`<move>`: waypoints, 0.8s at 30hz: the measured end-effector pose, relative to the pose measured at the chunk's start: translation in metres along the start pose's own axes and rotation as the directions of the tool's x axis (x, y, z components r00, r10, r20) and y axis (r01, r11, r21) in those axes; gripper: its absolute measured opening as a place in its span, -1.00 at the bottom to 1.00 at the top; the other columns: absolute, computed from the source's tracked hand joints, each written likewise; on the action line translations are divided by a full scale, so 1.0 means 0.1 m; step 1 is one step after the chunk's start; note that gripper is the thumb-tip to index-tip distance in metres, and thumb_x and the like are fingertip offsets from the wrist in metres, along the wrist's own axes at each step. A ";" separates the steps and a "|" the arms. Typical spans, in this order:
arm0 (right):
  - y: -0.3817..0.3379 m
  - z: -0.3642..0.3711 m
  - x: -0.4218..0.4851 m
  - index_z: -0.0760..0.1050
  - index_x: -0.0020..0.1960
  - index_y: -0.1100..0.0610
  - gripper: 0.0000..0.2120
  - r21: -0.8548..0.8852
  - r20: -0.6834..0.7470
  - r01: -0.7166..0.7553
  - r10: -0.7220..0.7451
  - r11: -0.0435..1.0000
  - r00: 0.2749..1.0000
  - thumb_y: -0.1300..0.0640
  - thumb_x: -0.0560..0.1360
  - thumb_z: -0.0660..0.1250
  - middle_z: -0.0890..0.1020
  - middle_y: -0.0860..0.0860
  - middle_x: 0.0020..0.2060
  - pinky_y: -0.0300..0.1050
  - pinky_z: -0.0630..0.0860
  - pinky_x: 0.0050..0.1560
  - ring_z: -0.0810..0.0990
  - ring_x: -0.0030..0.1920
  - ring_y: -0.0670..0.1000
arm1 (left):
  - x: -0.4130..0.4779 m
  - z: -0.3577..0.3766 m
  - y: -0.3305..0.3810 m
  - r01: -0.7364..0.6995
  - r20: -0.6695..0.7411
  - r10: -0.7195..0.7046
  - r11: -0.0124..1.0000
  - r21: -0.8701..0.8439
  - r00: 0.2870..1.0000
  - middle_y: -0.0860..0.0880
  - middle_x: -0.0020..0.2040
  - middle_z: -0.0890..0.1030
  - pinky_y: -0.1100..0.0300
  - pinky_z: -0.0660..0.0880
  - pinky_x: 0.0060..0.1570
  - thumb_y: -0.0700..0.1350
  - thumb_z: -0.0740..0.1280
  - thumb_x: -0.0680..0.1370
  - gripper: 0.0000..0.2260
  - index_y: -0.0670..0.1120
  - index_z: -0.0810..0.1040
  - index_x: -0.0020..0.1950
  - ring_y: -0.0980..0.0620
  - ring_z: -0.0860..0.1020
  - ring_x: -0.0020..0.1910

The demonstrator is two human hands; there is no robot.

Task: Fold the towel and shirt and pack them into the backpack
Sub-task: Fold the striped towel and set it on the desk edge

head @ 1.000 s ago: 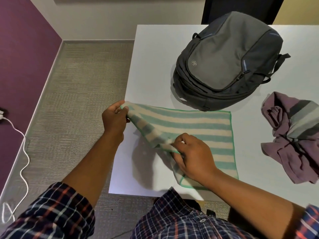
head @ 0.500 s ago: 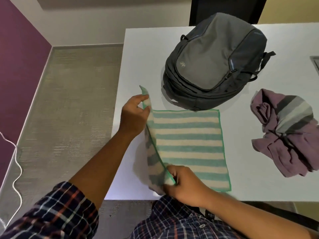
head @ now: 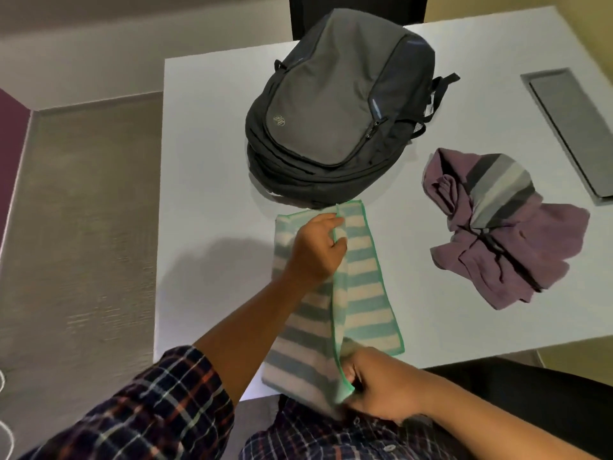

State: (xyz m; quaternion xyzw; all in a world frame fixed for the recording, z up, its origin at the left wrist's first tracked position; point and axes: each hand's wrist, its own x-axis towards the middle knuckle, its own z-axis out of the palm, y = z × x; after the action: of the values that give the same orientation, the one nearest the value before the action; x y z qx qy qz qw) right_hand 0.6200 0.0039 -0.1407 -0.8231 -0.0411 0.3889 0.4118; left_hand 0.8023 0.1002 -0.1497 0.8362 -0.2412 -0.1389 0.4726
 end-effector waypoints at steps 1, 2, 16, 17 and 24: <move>0.03 -0.03 -0.02 0.50 -0.10 0.27 -0.73 0.037 -0.019 -0.013 0.013 0.999 1.000 0.10 0.38 0.48 0.56 0.05 -0.14 0.01 0.50 -0.14 0.52 -0.19 0.01 | 0.04 0.05 0.01 0.003 -0.001 -0.003 1.000 0.016 1.000 -0.35 0.11 0.61 0.19 0.47 0.19 -0.25 0.37 0.41 -0.64 -0.43 0.57 0.14 -0.27 0.61 0.06; 0.07 -0.08 -0.04 0.47 -0.12 0.31 -0.68 0.073 -0.045 -0.029 0.032 0.997 0.998 0.08 0.38 0.48 0.54 0.06 -0.22 -0.03 0.44 -0.21 0.47 -0.26 -0.02 | 0.09 0.10 0.02 0.006 -0.001 -0.006 1.000 0.030 1.000 -0.36 0.09 0.61 0.06 0.52 0.16 -0.25 0.38 0.40 -0.63 -0.44 0.56 0.14 -0.30 0.62 0.02; 0.83 -0.43 -0.12 0.42 -0.04 -0.02 -0.86 -0.017 -0.481 -0.527 0.455 0.850 0.749 -0.02 0.44 0.31 0.55 -0.06 -0.11 -0.06 0.51 -0.12 0.57 -0.07 0.05 | 0.16 0.40 -0.19 0.042 -0.082 -0.034 0.995 0.093 0.996 -0.14 0.51 0.31 0.20 0.25 0.44 -0.10 0.30 0.57 -0.53 -0.15 0.35 0.47 -0.03 0.29 0.48; 0.85 -0.39 -0.13 0.40 0.01 -0.03 -0.80 -0.115 -0.545 -0.496 0.362 0.861 0.756 -0.04 0.43 0.30 0.54 -0.05 -0.05 -0.04 0.53 -0.11 0.57 -0.03 0.06 | 0.03 0.38 -0.26 0.092 -0.116 -0.077 0.986 0.135 0.990 -0.10 0.50 0.32 0.10 0.29 0.43 -0.08 0.26 0.59 -0.56 -0.12 0.34 0.47 -0.03 0.31 0.46; 0.91 -0.08 0.15 0.00 0.61 0.01 -0.30 -0.458 -0.363 -0.130 -0.052 0.879 0.930 -0.27 0.59 0.09 -0.01 -0.01 0.59 0.02 0.17 0.52 -0.03 0.58 0.05 | -0.95 0.33 -1.00 0.113 0.116 -0.232 0.777 0.620 0.966 0.00 0.59 -0.11 0.08 -0.16 0.52 0.32 -0.15 0.56 -0.30 -0.06 -0.06 0.59 0.00 -0.10 0.58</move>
State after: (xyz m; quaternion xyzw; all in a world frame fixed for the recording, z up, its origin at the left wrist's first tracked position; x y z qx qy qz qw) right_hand 0.6128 -0.0549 -0.2120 -0.9569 -0.0410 0.2156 0.1901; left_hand 0.7342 0.1710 -0.2516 0.9453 -0.2379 -0.1741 0.1394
